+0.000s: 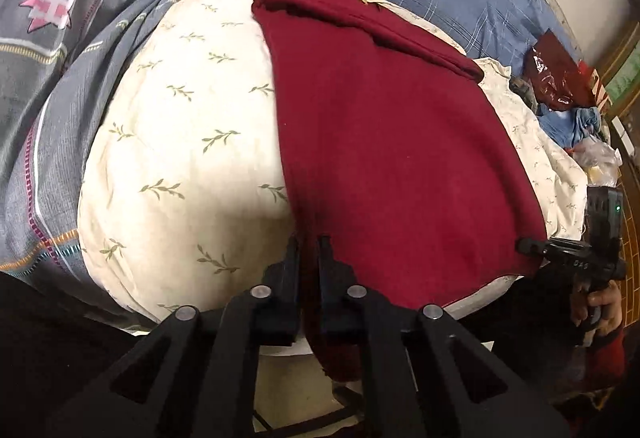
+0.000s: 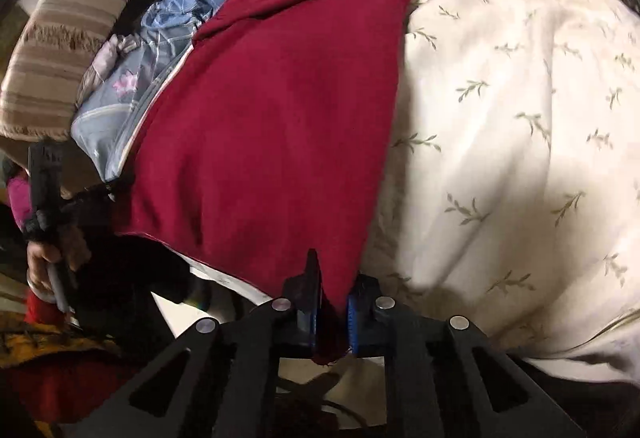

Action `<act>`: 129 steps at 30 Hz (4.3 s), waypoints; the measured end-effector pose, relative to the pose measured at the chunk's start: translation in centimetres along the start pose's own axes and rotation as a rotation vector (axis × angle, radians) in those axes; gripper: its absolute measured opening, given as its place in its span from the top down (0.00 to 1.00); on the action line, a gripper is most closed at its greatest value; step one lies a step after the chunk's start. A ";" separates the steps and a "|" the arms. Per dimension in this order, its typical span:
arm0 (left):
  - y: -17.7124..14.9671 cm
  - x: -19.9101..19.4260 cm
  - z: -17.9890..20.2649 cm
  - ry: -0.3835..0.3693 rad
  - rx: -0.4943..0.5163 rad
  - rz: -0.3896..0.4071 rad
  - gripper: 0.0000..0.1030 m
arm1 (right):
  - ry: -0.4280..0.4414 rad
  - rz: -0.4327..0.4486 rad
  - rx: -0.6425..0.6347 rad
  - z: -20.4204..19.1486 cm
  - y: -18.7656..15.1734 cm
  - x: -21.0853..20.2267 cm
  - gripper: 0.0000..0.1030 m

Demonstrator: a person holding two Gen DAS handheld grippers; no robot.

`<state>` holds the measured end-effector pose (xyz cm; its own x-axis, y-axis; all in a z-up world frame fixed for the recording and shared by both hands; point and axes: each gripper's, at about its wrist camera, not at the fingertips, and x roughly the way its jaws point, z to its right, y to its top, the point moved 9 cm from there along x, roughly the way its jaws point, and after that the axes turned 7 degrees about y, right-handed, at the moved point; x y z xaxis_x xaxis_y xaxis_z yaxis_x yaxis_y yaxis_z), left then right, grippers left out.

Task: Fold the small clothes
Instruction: 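Grasp the sweater hem with both tools, then lift the hem with both tools and fold it toward the collar, then lower the folded hem onto the sweater and open both tools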

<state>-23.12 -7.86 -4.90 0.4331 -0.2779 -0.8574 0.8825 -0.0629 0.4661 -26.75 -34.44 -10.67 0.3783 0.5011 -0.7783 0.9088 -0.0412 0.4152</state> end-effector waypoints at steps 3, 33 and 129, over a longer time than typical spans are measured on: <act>0.0 0.5 -0.7 0.026 -0.035 -0.009 0.66 | 0.021 0.016 -0.001 0.0 -0.2 -0.3 0.56; -1.2 1.6 1.8 0.030 0.027 -0.050 0.88 | 0.136 -0.015 -0.036 -2.2 0.1 0.4 0.83; 31.8 6.6 -3.4 0.070 -0.173 0.354 0.39 | 0.110 0.445 0.282 10.4 33.6 -1.9 0.40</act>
<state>8.47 -8.43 3.48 0.7219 -0.1868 -0.6663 0.6919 0.1886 0.6969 4.86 -45.78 -0.11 0.7311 0.4691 -0.4954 0.6822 -0.4934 0.5395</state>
